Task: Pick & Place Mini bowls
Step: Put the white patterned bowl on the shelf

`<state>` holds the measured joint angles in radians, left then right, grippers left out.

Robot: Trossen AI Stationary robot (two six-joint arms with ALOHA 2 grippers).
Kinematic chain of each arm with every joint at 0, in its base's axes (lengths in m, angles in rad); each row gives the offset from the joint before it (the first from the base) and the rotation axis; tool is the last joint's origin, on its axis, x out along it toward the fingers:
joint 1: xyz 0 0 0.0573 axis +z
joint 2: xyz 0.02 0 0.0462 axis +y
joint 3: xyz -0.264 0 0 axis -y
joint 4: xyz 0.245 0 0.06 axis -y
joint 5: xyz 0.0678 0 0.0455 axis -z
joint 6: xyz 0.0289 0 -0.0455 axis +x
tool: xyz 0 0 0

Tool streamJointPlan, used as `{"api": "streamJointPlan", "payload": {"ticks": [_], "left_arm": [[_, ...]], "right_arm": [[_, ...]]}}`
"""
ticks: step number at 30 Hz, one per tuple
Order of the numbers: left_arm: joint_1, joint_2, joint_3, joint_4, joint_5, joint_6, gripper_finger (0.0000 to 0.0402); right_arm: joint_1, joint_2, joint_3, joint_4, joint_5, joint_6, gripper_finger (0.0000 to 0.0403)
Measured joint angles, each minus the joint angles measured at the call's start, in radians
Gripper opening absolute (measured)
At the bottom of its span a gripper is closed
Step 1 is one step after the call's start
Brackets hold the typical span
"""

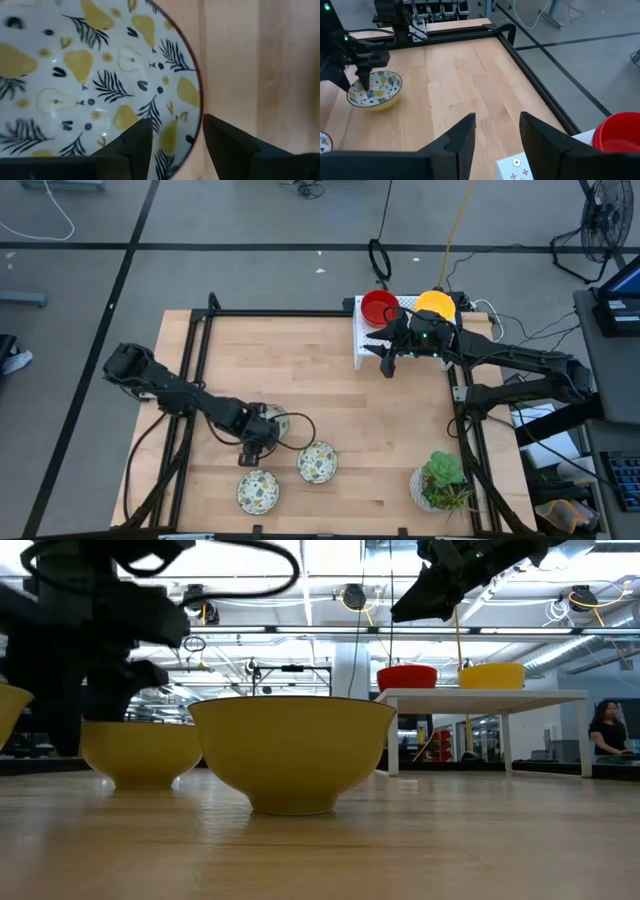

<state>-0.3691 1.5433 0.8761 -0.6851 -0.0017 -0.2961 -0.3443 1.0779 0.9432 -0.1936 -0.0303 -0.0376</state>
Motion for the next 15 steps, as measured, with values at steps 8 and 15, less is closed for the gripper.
{"api": "streamJointPlan", "payload": {"ticks": [8, 15], "left_arm": [[0.001, 0.054, 0.0, 0.021, -0.004, 0.172, 0.0135], [0.049, 0.041, 0.01, 0.112, -0.02, 0.329, 0.002]], "right_arm": [[0.0, 0.0, 0.0, -0.001, 0.0, 0.0, 0.0144], [0.0, 0.0, 0.0, -0.001, 0.0, 0.0, 0.0144]]}}
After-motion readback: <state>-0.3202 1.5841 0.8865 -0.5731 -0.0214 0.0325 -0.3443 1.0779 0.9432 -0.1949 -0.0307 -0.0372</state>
